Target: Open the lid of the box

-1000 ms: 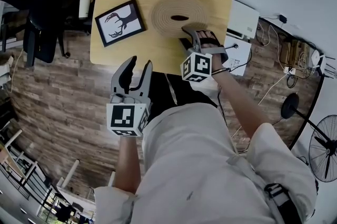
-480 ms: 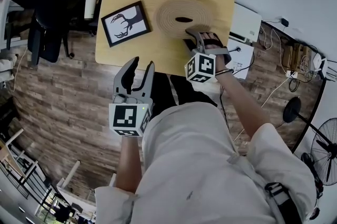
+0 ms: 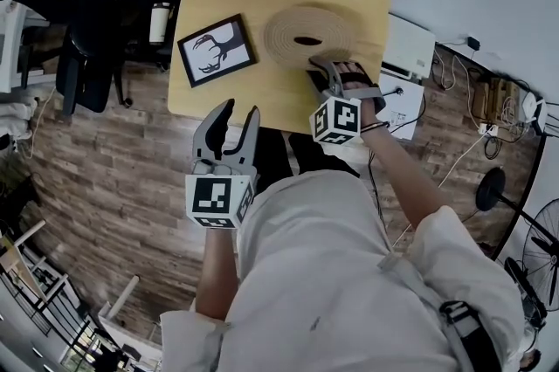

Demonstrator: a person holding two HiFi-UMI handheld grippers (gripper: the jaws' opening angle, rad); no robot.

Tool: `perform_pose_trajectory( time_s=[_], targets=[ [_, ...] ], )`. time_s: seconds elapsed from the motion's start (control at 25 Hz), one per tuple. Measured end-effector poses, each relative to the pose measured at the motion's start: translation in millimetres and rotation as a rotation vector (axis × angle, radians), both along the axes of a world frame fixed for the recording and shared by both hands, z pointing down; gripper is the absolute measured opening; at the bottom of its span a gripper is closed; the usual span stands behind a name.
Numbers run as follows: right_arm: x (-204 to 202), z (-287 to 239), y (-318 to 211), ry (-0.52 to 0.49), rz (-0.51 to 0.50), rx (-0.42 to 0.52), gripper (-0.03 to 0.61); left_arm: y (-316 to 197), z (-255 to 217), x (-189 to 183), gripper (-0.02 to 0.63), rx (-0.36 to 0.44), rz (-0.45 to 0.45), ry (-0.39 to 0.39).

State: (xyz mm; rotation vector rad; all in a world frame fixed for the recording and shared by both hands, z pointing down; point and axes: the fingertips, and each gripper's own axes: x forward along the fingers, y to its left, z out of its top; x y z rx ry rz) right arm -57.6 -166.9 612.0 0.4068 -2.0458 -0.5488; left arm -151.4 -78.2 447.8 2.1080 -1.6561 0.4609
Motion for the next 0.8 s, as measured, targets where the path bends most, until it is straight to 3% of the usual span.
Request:
perform_pose_trajectory(
  time_s=[0.8],
  targets=[
    [4.5,-59.1,-5.7,-0.162,0.076,-0.002,0.06,-10.1,-20.3,5.9,0.153,0.062,0.012,0.002]
  ],
)
